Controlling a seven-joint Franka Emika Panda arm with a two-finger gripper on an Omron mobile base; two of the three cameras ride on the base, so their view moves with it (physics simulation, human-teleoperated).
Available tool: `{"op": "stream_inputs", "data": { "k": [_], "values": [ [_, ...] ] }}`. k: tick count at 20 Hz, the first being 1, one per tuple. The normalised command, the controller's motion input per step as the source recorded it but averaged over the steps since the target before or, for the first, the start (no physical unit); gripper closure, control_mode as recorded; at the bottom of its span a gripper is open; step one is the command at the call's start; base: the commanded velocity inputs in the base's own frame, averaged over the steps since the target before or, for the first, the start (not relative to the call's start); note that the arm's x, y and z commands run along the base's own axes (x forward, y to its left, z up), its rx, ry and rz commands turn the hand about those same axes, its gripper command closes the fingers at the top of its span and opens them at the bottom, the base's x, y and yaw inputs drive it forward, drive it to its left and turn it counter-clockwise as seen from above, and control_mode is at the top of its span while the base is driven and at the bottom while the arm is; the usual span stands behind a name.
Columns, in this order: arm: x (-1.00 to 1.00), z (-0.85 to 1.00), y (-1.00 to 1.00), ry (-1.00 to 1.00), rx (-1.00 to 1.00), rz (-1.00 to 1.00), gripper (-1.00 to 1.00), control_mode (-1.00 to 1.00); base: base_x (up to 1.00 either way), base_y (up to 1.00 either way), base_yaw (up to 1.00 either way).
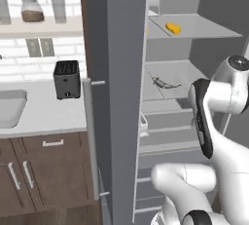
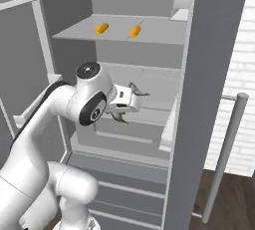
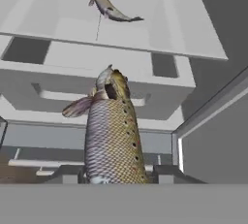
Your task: Place one corn and one fish in each tupperware on the nearby counter, to pack two identical lunches.
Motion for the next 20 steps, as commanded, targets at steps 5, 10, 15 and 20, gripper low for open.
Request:
{"op": "stream_inputs", "data": {
  "k": [5,10,15,20],
  "values": [
    [0.00,0.00,0.00,0.00,0.00,0.00,1.00,1.00,-1.00,0.54,0.54],
    [0.00,0.00,0.00,0.00,0.00,0.00,1.00,1.00,-0.71,1.00,0.59],
    [0.00,0.00,0.00,0.00,0.00,0.00,1.00,1.00,-0.01,1.00,0.45],
    [0.00,0.00,0.00,0.00,0.00,0.00,1.00,1.00,1.00,0.85,0.07]
  ]
}}
